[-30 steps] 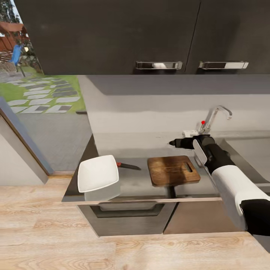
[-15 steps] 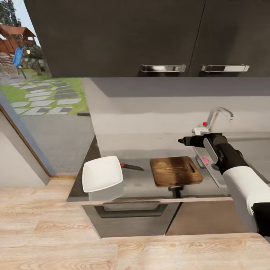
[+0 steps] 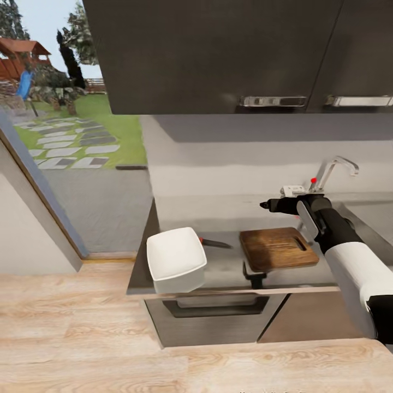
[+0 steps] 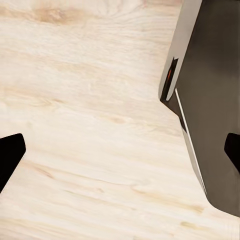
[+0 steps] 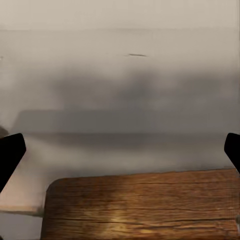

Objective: In the kitchen, take the Vidalia onion out of the sink, dice it on the chopping board with the paring knife, put the diced onion into the bowl on the countertop, then place both the paring knife and the chopping board into the sink.

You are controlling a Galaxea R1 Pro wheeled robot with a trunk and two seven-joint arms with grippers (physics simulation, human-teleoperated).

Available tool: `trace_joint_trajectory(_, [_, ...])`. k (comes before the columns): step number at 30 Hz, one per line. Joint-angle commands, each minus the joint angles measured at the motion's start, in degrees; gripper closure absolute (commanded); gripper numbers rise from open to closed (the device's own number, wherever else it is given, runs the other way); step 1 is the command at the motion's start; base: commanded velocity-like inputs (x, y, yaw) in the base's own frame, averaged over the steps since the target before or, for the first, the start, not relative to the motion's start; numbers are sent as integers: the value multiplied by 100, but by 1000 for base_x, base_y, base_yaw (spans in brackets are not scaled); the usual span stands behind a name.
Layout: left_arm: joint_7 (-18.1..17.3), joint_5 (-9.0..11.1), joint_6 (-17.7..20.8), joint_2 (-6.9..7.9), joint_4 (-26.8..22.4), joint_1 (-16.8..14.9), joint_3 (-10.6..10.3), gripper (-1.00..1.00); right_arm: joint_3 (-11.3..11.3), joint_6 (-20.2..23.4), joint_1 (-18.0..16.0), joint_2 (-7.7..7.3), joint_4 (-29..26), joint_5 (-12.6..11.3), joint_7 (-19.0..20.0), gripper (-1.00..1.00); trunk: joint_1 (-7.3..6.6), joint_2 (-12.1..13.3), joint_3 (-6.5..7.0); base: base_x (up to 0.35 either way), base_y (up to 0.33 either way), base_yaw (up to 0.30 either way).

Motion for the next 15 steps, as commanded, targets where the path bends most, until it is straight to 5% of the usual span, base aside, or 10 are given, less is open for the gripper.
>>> trace_joint_trajectory(1, [20,-60,-15,1,10,-5,43,-100,19,25,-7,-8,-4,-26,-9,-100,3,-12,-11,0,319,-201])
trace_joint_trajectory(15, [20,-60,-15,-22,10,-5,43,-100,19,30,-7,-14,-4,-26,-12,-100,3,-12,-11,0,319,-285])
